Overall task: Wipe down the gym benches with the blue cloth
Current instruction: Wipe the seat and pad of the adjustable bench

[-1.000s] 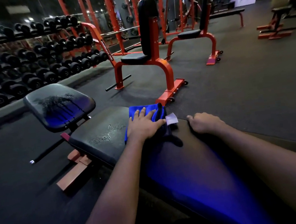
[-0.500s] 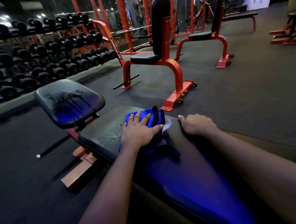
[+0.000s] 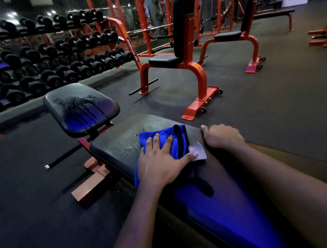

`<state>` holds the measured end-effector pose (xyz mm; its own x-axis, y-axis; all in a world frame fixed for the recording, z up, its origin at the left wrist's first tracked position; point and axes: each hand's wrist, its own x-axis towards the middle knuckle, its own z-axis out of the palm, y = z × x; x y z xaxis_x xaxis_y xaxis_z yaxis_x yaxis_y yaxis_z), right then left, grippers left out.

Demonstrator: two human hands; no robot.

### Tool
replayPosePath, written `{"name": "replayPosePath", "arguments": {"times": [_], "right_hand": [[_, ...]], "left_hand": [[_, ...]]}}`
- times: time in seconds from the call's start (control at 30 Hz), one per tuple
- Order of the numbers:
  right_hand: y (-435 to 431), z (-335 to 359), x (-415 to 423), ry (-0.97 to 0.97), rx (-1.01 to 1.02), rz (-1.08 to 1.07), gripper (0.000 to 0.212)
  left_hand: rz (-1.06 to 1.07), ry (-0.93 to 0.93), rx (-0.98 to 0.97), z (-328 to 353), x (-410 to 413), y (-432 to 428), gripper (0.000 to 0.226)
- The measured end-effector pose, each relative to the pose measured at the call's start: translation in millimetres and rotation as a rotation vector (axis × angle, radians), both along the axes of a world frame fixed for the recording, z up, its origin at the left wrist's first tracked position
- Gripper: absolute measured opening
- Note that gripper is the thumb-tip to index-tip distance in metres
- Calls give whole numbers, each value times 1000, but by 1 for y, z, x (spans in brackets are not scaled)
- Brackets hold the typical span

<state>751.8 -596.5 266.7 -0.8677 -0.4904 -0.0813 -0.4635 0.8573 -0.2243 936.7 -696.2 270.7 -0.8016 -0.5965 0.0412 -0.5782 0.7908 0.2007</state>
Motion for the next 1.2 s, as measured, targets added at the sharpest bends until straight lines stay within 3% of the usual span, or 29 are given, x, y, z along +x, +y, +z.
{"name": "replayPosePath", "arguments": {"times": [0.1, 0.27, 0.43, 0.67, 1.0, 1.2], "right_hand": [[-1, 0, -1, -2, 3, 2, 65], [2, -1, -1, -3, -10, 18, 65], [5, 4, 1, -8, -23, 22, 64], [5, 5, 2, -15, -35, 20, 63], [5, 3, 2, 5, -37, 22, 65], [6, 6, 7, 11, -54, 16, 63]], "left_hand": [[31, -43, 10, 4, -34, -17, 100], [103, -48, 52, 12, -86, -43, 78], [57, 20, 78, 11, -63, -35, 61], [38, 171, -3, -12, 29, 5, 58], [263, 120, 50, 1, -16, -76, 57], [251, 179, -42, -7, 3, -4, 63]]}}
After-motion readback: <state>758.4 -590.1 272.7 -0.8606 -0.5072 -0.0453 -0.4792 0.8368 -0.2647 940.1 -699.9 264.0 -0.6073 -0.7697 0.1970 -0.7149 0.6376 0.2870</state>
